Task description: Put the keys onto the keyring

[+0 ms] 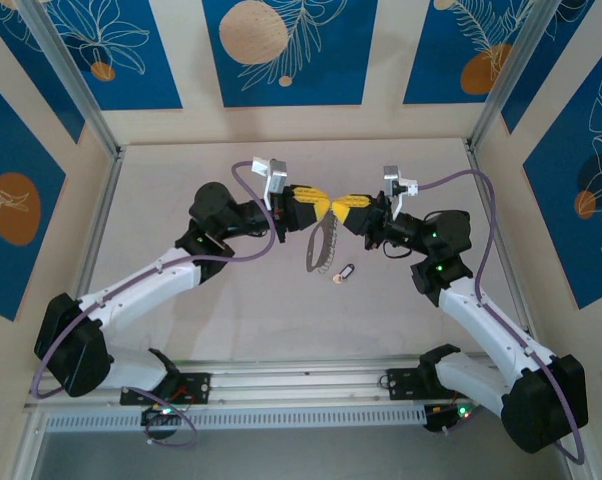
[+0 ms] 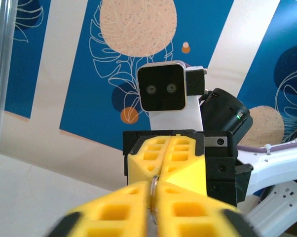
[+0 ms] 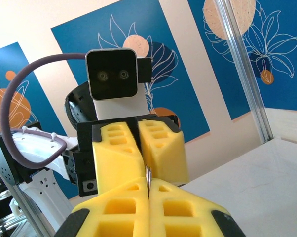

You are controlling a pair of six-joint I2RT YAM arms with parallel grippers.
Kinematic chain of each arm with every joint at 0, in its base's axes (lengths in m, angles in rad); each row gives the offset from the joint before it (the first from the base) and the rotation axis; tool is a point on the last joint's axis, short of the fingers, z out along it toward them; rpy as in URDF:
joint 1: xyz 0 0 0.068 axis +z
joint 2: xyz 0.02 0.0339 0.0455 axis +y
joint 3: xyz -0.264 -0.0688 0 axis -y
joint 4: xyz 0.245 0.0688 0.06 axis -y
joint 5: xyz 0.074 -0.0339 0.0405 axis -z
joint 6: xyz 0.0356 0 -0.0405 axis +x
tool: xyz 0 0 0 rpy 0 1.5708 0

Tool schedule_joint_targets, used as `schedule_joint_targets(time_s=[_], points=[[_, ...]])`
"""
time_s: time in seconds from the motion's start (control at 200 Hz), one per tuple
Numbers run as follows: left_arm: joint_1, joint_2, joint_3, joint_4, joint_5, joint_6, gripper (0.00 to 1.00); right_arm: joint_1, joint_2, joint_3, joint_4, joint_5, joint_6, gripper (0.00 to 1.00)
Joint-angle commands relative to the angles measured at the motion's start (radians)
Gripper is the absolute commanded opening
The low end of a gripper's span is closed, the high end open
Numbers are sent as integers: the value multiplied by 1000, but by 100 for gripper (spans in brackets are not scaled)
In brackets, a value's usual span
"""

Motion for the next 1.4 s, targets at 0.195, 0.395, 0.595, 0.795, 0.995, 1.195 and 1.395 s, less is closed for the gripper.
schedule_joint_targets(time_s=[0.195, 0.395, 0.595, 0.795, 0.995, 1.195, 1.395], points=[[1, 14, 18, 105, 67, -33, 0, 0, -11, -2, 7, 25, 2, 4], [3, -26, 61, -132, 56, 129, 0, -49, -87, -5, -123, 7, -50, 50], [5, -42, 189, -516, 72, 394, 0, -89, -154, 22, -327, -59, -169, 50], [6, -6, 337, -829, 135, 579, 0, -91, -138, 75, -443, -127, -259, 49], [5, 22, 397, -934, 175, 627, 0, -88, -102, 91, -427, -159, -261, 46], [6, 32, 406, -936, 182, 625, 0, -70, -70, 94, -386, -167, -246, 43], [6, 36, 406, -929, 182, 623, 0, -39, -53, 97, -379, -161, -251, 39]])
